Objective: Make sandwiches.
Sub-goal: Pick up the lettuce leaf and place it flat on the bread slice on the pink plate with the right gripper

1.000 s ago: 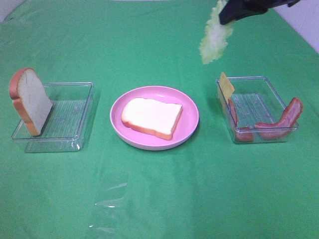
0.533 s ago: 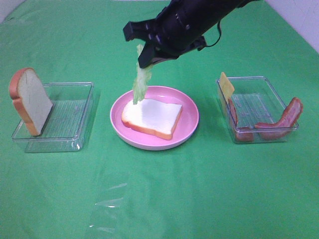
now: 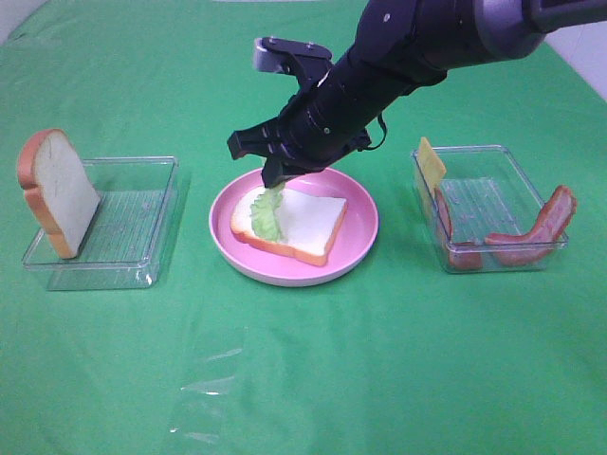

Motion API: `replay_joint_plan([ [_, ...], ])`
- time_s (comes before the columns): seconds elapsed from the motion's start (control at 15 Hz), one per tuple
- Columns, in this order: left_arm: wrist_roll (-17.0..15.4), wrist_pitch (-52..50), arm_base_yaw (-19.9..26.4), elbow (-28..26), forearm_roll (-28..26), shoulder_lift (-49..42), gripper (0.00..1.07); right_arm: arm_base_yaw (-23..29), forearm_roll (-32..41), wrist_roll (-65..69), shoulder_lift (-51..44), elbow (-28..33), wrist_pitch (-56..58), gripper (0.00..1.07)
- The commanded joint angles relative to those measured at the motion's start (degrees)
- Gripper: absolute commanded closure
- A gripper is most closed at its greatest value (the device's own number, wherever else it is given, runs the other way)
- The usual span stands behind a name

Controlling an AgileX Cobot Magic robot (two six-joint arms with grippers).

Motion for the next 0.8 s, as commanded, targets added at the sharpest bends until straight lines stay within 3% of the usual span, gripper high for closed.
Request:
replay_joint_plan([
  [0.07,0.1,-0.3,0.2,0.2,-0.2,-0.2,0.07,0.1,-8.3,3.8,0.6,-0.1,-0.5,1.07],
  [0.27,0.1,-0.3,0.2,0.2,-0.2,-0.2,0.07,0.1,-14.4,11.4,0.6,-0.1,-0.3,1.07],
  [0.33,0.1,-0.3,0.2,0.2,-0.2,-0.2,0.07,0.1,-15.5,12.8,0.6,-0.1,0.3,0.95],
  [0.4,0.1,-0.3,0.2,0.2,-0.2,-0.2,0.07,0.1,-15.8,13.0,0.6,-0.1,1.1,0.77],
  [0.47,0.1,-0.3,0.2,0.2,-0.2,-0.2,0.07,0.1,-16.3,12.9,0.6,-0.1,1.5,0.50],
  [0.53,0.1,-0.3,0.2,0.2,-0.2,-0.2,0.07,0.1,-16.9,12.9,0.6,-0.1,1.7,0.34],
  [0.6,0.1,-0.3,0.2,0.2,-0.2,-0.2,0.07,0.1,-18.0,12.9,0.6,-0.2,2.8,0.07],
  [0.8,0.1,-0.3,0.2,0.2,-0.2,-0.2,0.07,0.1,-20.5,12.7,-2.4,-0.2,7.3,0.09],
])
